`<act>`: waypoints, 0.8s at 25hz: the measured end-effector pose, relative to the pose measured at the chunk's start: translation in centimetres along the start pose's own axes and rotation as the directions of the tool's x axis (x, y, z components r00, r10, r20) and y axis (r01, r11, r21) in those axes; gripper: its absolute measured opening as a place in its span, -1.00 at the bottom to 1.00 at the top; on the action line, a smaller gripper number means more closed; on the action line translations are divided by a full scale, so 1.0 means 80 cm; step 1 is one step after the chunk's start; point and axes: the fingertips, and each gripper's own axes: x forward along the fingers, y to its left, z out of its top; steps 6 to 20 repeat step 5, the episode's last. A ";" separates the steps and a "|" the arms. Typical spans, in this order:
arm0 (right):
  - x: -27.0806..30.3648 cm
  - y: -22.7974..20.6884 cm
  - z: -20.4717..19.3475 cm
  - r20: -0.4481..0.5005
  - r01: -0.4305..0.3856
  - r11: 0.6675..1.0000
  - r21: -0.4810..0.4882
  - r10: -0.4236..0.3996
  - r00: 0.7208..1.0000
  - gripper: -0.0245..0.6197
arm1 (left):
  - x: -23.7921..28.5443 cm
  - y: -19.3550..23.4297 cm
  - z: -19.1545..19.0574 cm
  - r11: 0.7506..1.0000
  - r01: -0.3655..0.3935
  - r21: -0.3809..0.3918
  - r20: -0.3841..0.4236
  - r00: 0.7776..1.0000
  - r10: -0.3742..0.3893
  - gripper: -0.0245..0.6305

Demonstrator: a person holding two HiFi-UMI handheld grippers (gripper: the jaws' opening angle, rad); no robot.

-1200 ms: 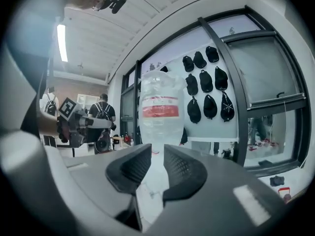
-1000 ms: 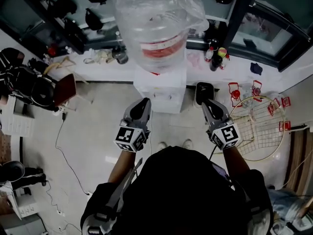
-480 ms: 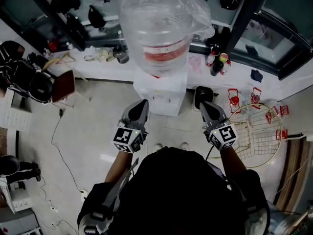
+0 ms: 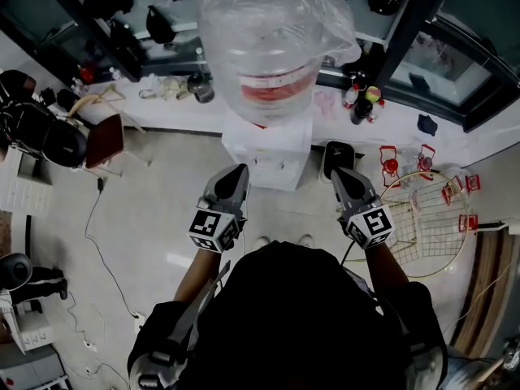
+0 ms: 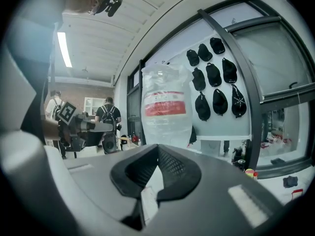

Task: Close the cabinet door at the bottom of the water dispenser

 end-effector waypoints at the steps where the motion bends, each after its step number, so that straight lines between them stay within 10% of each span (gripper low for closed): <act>1: 0.000 0.000 0.000 -0.001 0.001 1.000 -0.004 -0.001 1.000 -0.91 | 0.000 0.000 -0.001 1.000 0.002 0.000 -0.002 1.000 -0.002 -0.91; 20: 0.003 -0.004 -0.006 -0.019 0.003 1.000 -0.031 -0.003 1.000 -0.91 | 0.001 0.004 -0.004 1.000 0.000 -0.005 -0.010 1.000 0.000 -0.91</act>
